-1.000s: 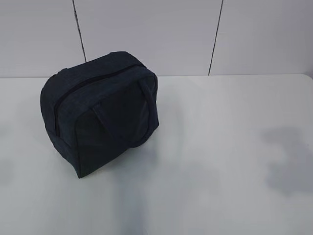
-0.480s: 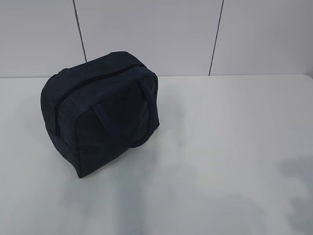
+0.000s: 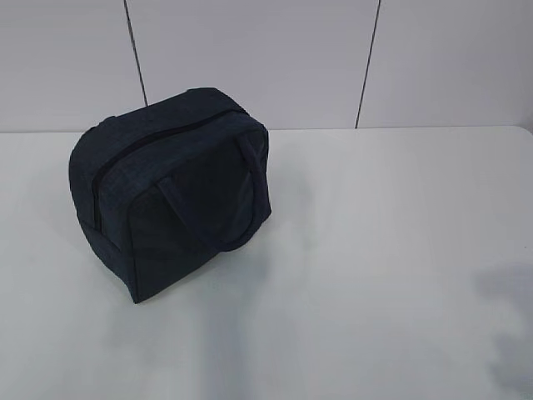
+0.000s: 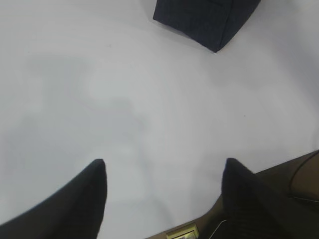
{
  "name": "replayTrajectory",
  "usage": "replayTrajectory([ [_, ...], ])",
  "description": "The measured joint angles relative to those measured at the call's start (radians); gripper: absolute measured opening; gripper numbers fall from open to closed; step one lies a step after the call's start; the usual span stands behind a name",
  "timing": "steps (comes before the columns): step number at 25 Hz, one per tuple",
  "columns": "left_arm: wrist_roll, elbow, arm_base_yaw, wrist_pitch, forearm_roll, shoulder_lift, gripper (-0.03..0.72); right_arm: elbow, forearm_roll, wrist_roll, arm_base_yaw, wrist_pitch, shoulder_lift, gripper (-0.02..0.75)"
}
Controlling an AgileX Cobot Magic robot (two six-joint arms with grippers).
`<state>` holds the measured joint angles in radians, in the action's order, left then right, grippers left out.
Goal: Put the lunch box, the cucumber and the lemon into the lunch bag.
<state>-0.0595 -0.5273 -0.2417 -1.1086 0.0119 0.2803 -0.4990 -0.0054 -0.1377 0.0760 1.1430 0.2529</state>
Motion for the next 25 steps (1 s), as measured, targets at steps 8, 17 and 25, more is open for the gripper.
replayTrajectory([
  [8, 0.0, 0.0, 0.0, 0.0, 0.0, 0.0, 0.52, 0.0, 0.0, 0.0, 0.0, 0.0, 0.0, 0.576],
  [17, 0.0, 0.0, 0.109, 0.002, 0.005, -0.07, 0.494, 0.0, -0.002, 0.0, 0.0, 0.0, -0.074, 0.576],
  [25, 0.001, 0.0, 0.265, 0.002, 0.005, -0.227, 0.486, 0.0, -0.002, 0.0, 0.0, 0.0, -0.237, 0.576],
])
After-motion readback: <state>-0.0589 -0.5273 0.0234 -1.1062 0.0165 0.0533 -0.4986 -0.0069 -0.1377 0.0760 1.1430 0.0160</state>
